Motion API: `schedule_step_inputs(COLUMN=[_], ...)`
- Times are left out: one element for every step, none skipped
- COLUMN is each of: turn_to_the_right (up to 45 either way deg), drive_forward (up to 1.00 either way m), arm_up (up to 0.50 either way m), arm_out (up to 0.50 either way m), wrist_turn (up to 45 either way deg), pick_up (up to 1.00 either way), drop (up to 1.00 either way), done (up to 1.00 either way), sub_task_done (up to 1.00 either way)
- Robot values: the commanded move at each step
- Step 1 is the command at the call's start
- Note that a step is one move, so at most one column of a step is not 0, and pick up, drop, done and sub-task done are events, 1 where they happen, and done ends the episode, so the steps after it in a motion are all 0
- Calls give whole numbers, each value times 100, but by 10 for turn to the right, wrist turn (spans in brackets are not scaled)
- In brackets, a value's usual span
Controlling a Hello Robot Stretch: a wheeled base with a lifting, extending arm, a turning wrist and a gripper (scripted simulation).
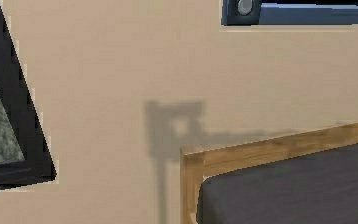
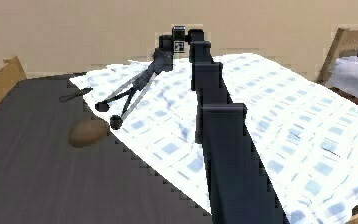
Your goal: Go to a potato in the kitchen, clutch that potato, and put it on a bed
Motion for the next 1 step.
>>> schedule_step_inputs(turn_to_the_right=[0], drive_forward=[0], arm_up=[0], arm_out=[0], wrist_turn=[450], pick_up=[0], drop=[0], done=[0], sub_task_done=[0])
